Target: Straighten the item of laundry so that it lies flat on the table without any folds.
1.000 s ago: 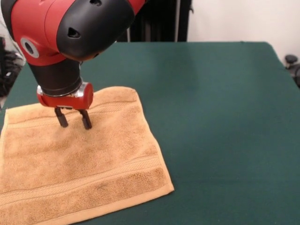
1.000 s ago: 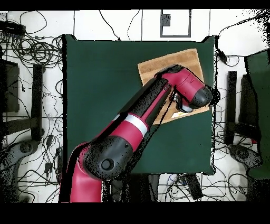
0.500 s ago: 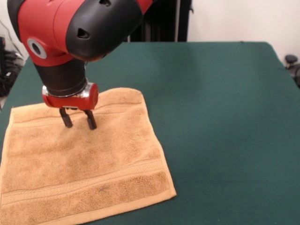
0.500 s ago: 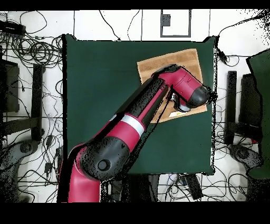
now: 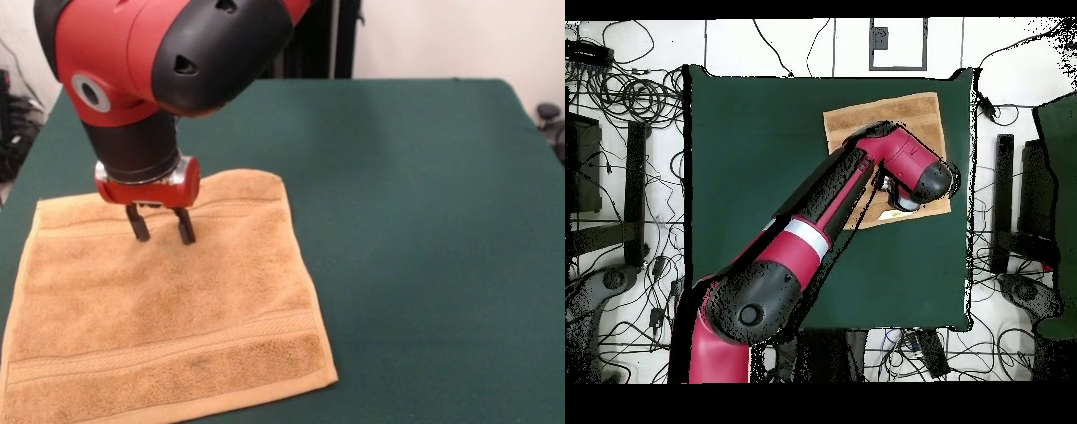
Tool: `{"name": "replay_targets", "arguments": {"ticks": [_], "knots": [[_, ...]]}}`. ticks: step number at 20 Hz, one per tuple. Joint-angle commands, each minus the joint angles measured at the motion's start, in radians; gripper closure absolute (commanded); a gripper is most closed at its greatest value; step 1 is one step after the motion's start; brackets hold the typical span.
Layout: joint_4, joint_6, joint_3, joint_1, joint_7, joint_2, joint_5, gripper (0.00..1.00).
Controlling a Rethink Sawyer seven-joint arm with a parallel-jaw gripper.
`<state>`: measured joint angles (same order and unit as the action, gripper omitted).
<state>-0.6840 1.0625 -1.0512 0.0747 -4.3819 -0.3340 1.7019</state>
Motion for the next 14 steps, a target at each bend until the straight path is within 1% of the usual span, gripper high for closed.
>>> {"name": "replay_targets", "arguments": {"ticks": [1, 9, 14], "knots": [[-0.034, 0.061, 0.196, 0.077, -0.081, -0.098, -0.096, 0.00], [-0.028, 0.089, 0.201, 0.070, -0.093, -0.102, -0.088, 0.00], [-0.043, 0.094, 0.198, 0.075, -0.085, -0.105, -0.080, 0.00]]}}
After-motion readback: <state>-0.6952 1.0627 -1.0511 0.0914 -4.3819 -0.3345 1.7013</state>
